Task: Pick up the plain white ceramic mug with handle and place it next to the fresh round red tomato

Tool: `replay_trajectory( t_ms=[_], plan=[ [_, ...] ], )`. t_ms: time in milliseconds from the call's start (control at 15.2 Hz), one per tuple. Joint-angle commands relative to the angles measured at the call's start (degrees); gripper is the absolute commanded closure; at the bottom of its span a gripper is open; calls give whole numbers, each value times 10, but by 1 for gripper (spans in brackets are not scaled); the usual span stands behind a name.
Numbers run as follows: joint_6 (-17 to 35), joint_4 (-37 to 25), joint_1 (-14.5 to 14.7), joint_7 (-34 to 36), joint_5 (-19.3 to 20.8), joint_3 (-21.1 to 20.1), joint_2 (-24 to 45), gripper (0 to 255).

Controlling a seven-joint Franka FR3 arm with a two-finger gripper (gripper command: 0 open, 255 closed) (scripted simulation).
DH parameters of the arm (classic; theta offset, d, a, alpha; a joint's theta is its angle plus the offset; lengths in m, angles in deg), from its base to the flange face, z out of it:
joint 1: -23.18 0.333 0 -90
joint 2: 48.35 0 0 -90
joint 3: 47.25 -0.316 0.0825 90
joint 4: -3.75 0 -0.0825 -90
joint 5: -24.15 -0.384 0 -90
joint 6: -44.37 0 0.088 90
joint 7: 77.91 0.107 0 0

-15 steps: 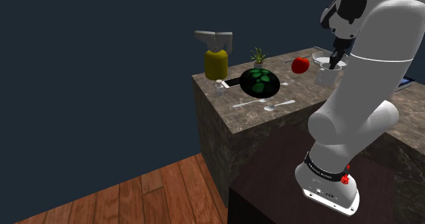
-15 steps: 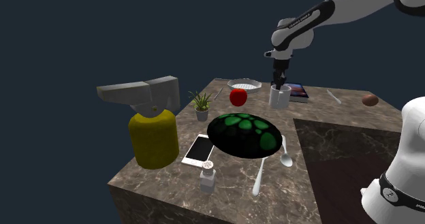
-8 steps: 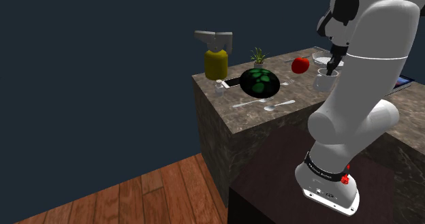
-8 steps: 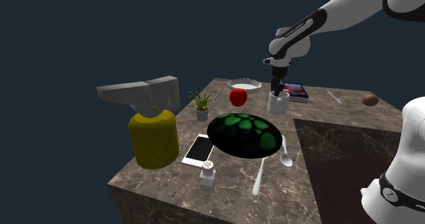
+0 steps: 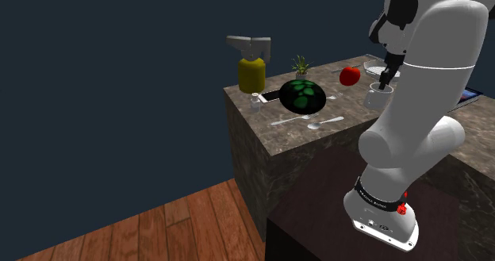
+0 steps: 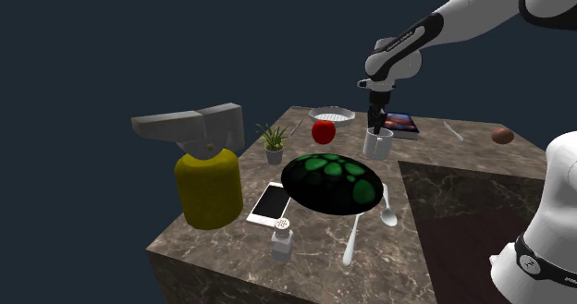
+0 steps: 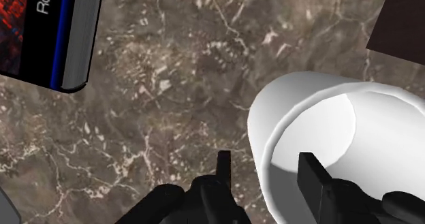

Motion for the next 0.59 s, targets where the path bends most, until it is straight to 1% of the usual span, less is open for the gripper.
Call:
replay_trajectory(
  t_ms=[0,264,528],
  plan=[
    [0,0,0,0,0,0,0,0],
    [0,0,0,0,0,0,0,0],
    [-66,-38,11,23,34,8,-38,0]
  ],
)
